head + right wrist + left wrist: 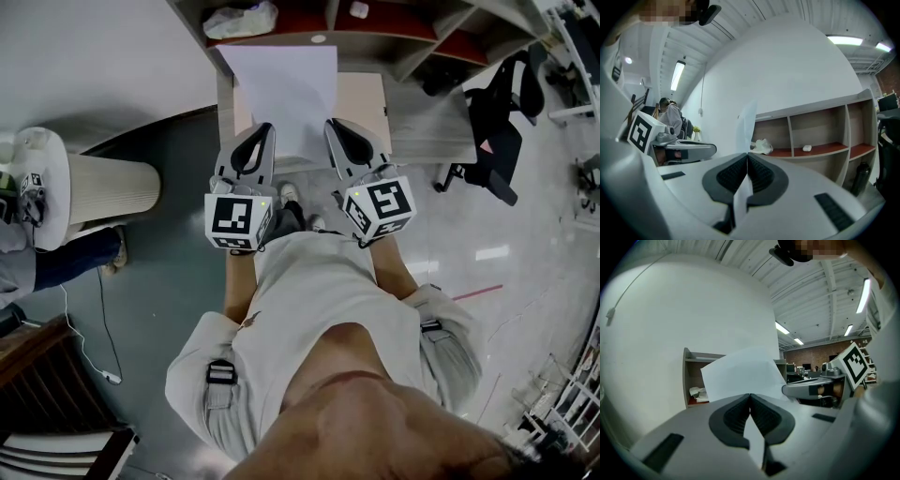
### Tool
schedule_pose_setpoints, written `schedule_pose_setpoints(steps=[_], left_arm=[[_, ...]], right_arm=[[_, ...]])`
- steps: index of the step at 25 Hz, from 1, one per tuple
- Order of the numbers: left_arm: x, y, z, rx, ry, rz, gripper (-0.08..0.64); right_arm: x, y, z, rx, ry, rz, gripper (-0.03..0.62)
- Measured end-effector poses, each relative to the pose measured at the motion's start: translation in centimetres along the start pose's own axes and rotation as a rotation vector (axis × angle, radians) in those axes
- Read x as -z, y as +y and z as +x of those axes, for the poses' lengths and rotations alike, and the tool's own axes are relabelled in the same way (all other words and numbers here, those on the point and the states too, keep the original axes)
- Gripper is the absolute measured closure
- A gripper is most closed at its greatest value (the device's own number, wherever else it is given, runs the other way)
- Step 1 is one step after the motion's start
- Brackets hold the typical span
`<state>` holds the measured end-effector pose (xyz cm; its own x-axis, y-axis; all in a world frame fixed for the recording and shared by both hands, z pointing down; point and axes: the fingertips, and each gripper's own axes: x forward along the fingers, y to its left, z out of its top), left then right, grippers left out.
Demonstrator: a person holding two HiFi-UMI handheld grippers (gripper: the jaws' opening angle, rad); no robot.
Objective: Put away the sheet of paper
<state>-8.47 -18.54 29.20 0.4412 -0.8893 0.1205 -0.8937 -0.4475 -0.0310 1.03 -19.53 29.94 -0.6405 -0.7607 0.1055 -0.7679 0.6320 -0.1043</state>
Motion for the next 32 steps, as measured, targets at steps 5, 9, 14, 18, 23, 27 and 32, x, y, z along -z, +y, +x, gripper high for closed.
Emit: schedule_pose_setpoints(steps=[5,9,14,18,23,27,32], left_arm=[[1.3,2.4,1.7,0.018,0.032,-0.018,0.538],[3.1,3.8,3.7,0.036,0.059,-0.033,0.538],[5.5,5.4,5.5,0.080,0.090,-0.026,0.538],[7.6,6.9,6.6,0.105,0.114,-0.043,0.538],[9.8,8.4,8.0,0.139,0.131,-0.052,0.538],[11.4,8.6,8.9,0.164,0.154,-0.062,0.538],[13.3,8.3,10.0,0.199,0.182,-0.065,0.538]], right_arm=[[0.9,-0.3,3.0,0.010,0.038,0.013,0.572],[2.2,-1.2,5.3,0.020,0.073,0.019,0.572],[4.2,-1.6,7.9,0.041,0.121,0.029,0.572],[6.4,-1.8,9.5,0.058,0.179,0.047,0.572],[8.3,-2.4,10.9,0.106,0.229,0.051,0.572],[10.0,-2.8,11.4,0.136,0.271,0.063,0.572],[12.6,-3.9,11.9,0.165,0.325,0.092,0.572]])
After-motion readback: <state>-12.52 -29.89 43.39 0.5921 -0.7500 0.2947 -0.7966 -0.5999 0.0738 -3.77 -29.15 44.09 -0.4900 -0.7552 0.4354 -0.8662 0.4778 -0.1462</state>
